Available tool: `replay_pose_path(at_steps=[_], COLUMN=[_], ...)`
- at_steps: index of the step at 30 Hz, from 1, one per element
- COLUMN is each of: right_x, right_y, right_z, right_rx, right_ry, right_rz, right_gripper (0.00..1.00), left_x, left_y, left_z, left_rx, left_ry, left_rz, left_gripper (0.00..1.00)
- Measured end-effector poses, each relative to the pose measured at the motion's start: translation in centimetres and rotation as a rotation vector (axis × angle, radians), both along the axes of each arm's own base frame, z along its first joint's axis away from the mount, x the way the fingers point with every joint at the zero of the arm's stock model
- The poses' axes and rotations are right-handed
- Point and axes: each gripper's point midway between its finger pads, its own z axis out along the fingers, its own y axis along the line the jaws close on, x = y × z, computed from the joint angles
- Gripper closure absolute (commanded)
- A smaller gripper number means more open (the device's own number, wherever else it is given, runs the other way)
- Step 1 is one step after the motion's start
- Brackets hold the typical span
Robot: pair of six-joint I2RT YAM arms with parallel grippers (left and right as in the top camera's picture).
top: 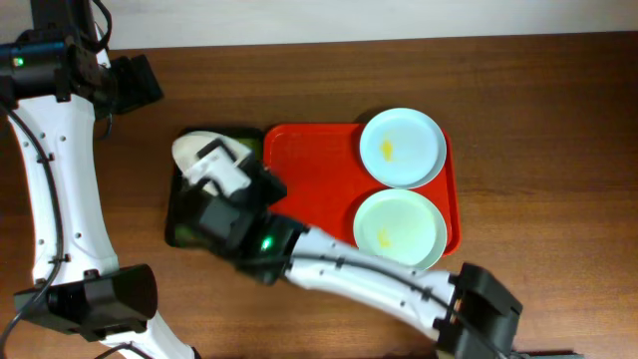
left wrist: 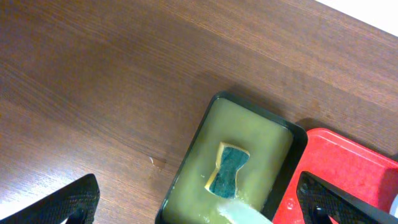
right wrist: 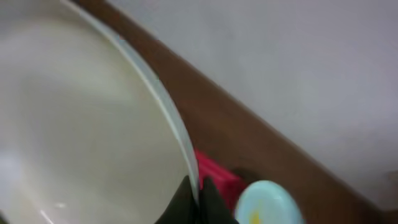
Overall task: Clean dirty plates on tray and stack at the side
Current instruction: 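Lift the white plate with the right gripper and place it right of tray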
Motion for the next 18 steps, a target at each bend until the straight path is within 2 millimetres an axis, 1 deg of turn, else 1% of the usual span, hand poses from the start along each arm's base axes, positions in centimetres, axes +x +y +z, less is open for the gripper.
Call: replay_pose_path(at_steps=[1, 2, 3, 4, 5, 6, 7, 8, 9, 10, 11, 12, 13, 14, 15, 16, 17, 18], right_x=[1.0, 2.1, 2.8, 4.0, 5.0, 6.1, 8.0, 9.8, 10.6, 11.6, 11.8, 10.8, 9.9, 7.2, 4.7, 2.7, 1.2, -0.1], right_y=[-0.6, -1.5, -2.1, -3.6, -4.9, -6.9, -10.1, -14.1, -16.6, -20.0, -24.5, -30.9, -35.0, -42.6, -45.1, -48.5, -51.3, -53.3], right_z=[-1.7, -3.0, -4.1, -5.7, -6.4, -7.1, -7.5, -7.8, -7.7, -7.4, -7.3, -7.9, -8.3, -9.2, -10.3, -11.1, -11.6, -11.9], right_rx=[0.081, 0.165, 0.235, 0.353, 0.422, 0.496, 0.596, 0.722, 0.813, 0.918, 1.037, 1.139, 1.194, 1.226, 1.185, 1.122, 1.059, 0.986], right_ry=[0.1, 0.185, 0.267, 0.406, 0.473, 0.558, 0.632, 0.711, 0.759, 0.793, 0.847, 0.897, 0.907, 0.895, 0.934, 0.921, 0.901, 0.888], right_rz=[0.0, -0.018, -0.029, -0.059, -0.084, -0.112, -0.16, -0.213, -0.238, -0.271, -0.328, -0.468, -0.566, -0.767, -0.875, -0.984, -1.061, -1.128], right_gripper=[0.96, 0.96, 0.96, 0.96, 0.96, 0.96, 0.96, 0.96, 0.96, 0.96, 0.96, 0.96, 0.96, 0.96, 0.96, 0.96, 0.96, 0.96], left_x=[0.0, 0.0, 0.0, 0.0, 0.0, 0.0, 0.0, 0.0, 0.0, 0.0, 0.0, 0.0, 0.0, 0.0, 0.0, 0.0, 0.0, 0.0], left_y=[0.0, 0.0, 0.0, 0.0, 0.0, 0.0, 0.0, 0.0, 0.0, 0.0, 0.0, 0.0, 0.0, 0.0, 0.0, 0.0, 0.0, 0.0], left_z=[0.0, 0.0, 0.0, 0.0, 0.0, 0.0, 0.0, 0.0, 0.0, 0.0, 0.0, 0.0, 0.0, 0.0, 0.0, 0.0, 0.0, 0.0], left_rx=[-0.001, 0.0, 0.0, 0.0, 0.0, 0.0, 0.0, 0.0, 0.0, 0.0, 0.0, -0.001, 0.0, 0.0, 0.0, 0.0, 0.0, 0.0], left_ry=[0.001, 0.001, 0.0, 0.0, 0.001, 0.001, 0.0, 0.001, 0.0, 0.0, 0.0, 0.0, -0.001, 0.0, -0.001, 0.0, 0.0, 0.0], left_rz=[0.0, 0.0, 0.0, 0.0, 0.0, 0.0, 0.0, 0.0, 0.0, 0.0, 0.0, 0.0, 0.0, 0.0, 0.0, 0.0, 0.0, 0.0], left_gripper=[0.01, 0.01, 0.01, 0.01, 0.01, 0.01, 0.01, 0.01, 0.01, 0.01, 0.01, 0.01, 0.01, 0.01, 0.01, 0.01, 0.01, 0.01])
